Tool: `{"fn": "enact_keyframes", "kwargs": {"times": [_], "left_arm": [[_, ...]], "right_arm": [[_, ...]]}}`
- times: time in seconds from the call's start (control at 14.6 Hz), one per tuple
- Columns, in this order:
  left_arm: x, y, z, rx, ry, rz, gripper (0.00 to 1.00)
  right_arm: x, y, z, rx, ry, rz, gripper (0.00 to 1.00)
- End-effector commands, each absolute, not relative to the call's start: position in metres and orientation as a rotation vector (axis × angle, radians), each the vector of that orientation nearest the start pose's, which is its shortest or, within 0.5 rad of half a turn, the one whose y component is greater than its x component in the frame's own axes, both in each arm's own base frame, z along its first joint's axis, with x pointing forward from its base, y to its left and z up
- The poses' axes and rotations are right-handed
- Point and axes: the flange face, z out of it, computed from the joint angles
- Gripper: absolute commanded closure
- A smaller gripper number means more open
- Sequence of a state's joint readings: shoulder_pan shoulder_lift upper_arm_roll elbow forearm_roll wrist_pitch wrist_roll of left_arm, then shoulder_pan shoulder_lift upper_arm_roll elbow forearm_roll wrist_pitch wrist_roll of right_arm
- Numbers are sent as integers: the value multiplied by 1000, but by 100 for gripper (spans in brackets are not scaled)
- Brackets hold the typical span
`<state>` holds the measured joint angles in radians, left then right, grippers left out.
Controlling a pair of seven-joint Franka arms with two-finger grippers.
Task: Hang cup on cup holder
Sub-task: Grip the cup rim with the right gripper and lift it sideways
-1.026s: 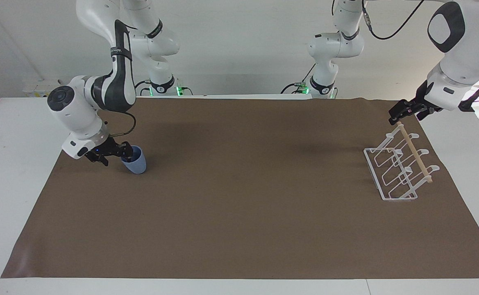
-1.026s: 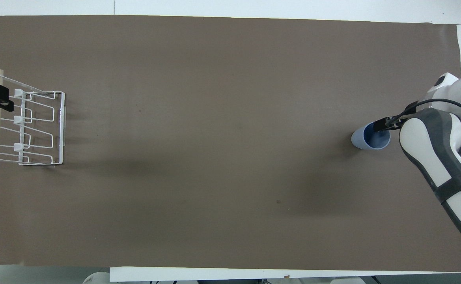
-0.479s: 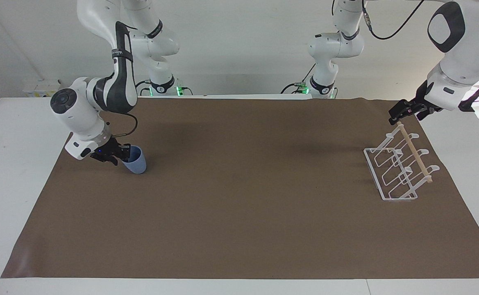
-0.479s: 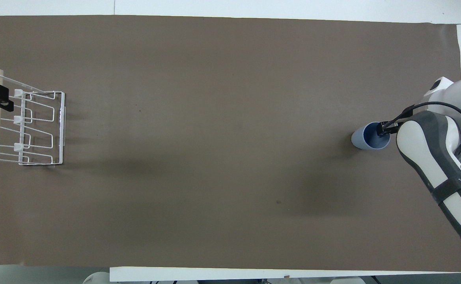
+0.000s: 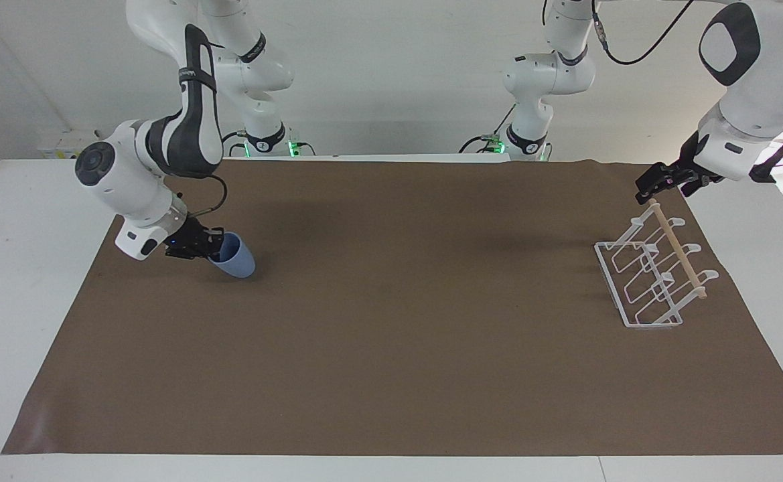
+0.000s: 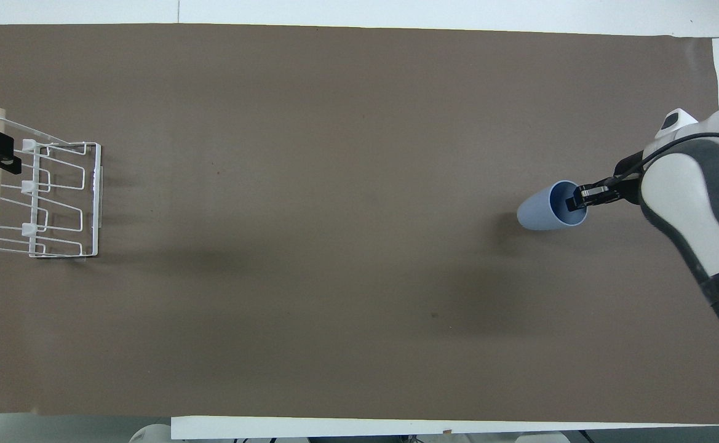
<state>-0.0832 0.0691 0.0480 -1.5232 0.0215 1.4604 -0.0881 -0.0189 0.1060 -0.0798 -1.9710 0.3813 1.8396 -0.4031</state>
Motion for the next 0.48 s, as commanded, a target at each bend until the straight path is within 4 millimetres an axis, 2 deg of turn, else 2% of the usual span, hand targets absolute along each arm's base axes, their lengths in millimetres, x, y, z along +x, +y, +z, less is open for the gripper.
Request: {"fn": "enact_keyframes", "kwargs": {"times": [0.0, 0.07, 0.14, 0.21, 0.34, 0.41], "left_arm": [[558, -16, 600, -3086, -74, 214, 0], [558, -16, 600, -3085, -67, 212, 0], [559, -14, 600, -3080, -84, 211, 0], [557, -14, 599, -3082, -104, 218, 0], [547, -22, 589, -3074, -148, 251, 0], [545, -28, 586, -3069, -218, 254, 0]], "right_arm": [[549, 8, 438, -2409, -195, 243, 100], [547, 25, 444, -2313, -186, 245, 100], [547, 59, 450, -2240, -215, 244, 100], [547, 81, 454, -2174, -212, 232, 100], [540, 142, 461, -2047, -192, 258, 100], [538, 158, 467, -2002, -130, 264, 100]]}}
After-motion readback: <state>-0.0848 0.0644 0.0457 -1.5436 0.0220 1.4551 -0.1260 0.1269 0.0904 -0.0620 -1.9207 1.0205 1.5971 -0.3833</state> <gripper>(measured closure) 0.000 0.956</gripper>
